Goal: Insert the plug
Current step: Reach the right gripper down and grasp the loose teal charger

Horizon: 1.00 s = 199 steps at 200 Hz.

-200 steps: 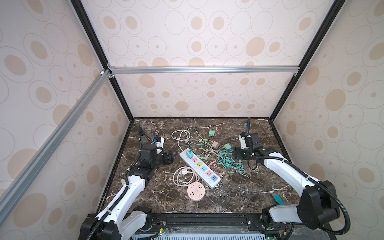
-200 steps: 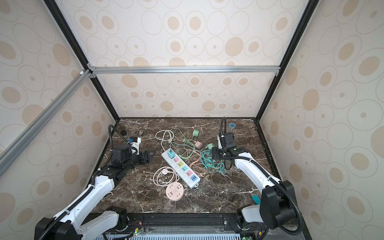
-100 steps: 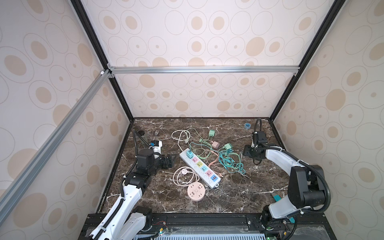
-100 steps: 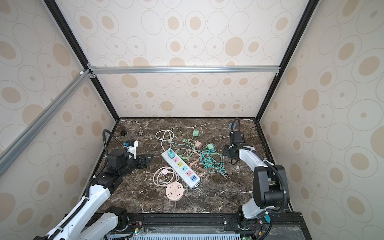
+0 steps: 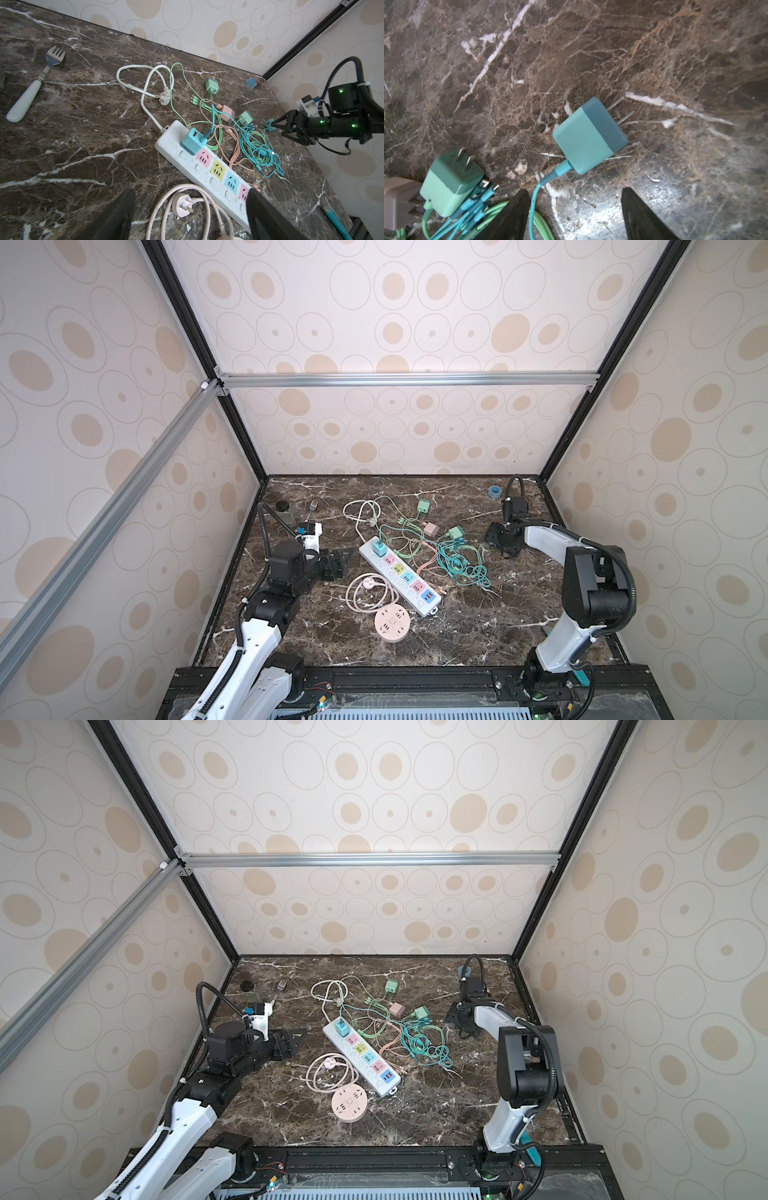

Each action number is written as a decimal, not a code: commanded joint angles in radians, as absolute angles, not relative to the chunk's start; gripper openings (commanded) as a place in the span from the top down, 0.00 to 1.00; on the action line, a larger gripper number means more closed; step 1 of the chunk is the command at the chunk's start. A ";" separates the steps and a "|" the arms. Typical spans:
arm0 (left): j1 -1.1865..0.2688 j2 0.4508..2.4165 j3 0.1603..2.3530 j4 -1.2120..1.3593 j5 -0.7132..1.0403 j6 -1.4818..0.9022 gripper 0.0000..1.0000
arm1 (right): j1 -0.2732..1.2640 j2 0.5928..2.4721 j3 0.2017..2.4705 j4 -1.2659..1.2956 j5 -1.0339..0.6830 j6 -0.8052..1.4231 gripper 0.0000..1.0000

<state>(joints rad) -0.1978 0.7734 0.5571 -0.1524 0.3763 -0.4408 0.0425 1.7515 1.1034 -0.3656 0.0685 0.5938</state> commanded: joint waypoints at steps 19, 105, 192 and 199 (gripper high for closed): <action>-0.192 0.750 0.554 -0.148 0.400 -0.436 0.16 | 0.041 1.811 1.165 -0.371 0.102 0.652 0.27; -0.191 0.718 0.546 -0.167 0.385 -0.433 0.16 | 0.041 1.883 1.211 -0.367 0.136 0.698 0.20; -0.191 0.676 0.544 -0.187 0.385 -0.440 0.16 | 0.041 1.964 1.289 -0.396 0.150 0.672 0.29; -0.190 0.675 0.545 -0.187 0.386 -0.440 0.16 | 0.040 1.969 1.295 -0.398 0.152 0.668 0.29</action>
<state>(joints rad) -0.1978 0.6907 0.5407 -0.1741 0.3794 -0.4408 0.0425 1.9408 1.2682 -0.3664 0.1242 0.6708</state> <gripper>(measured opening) 0.841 0.716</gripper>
